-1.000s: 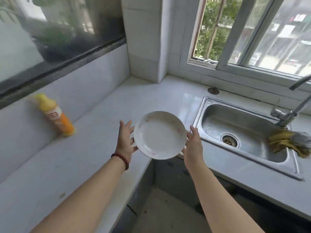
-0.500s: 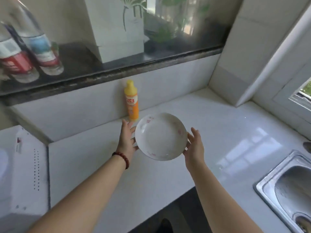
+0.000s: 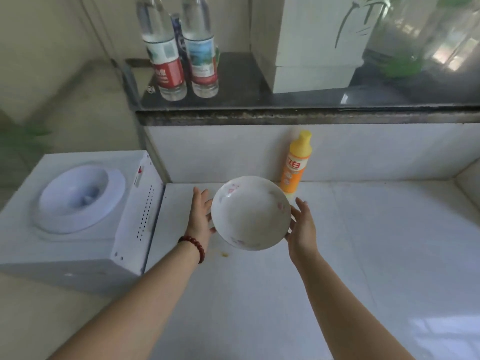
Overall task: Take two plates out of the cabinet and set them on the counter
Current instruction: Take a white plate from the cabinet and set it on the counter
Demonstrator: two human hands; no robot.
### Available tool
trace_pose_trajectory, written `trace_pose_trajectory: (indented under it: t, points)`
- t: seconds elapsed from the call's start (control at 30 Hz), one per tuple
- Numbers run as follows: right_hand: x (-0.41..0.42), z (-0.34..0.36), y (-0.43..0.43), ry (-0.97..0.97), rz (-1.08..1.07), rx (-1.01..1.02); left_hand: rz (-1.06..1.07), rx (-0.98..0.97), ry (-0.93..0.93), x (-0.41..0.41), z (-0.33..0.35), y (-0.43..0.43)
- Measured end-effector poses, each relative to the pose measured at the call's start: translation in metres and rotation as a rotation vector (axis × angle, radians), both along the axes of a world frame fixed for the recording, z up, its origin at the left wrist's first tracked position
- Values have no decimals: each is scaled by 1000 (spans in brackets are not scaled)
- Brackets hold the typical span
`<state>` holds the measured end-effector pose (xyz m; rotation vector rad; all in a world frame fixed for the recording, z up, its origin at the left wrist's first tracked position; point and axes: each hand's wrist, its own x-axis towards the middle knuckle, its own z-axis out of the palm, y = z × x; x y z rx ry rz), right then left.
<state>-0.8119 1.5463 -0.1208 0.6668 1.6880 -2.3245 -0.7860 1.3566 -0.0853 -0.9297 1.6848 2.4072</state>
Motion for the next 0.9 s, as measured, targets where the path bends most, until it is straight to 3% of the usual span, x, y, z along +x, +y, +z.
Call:
trace_pose_trajectory:
  t: [0.27,0.9]
  points:
    - [-38,-13,-63,-5,149,92,93,7,-29,-15,-9,-57]
    - [-87,-56,-130,-126,187,169,143,58,-177,-60,-55,-116]
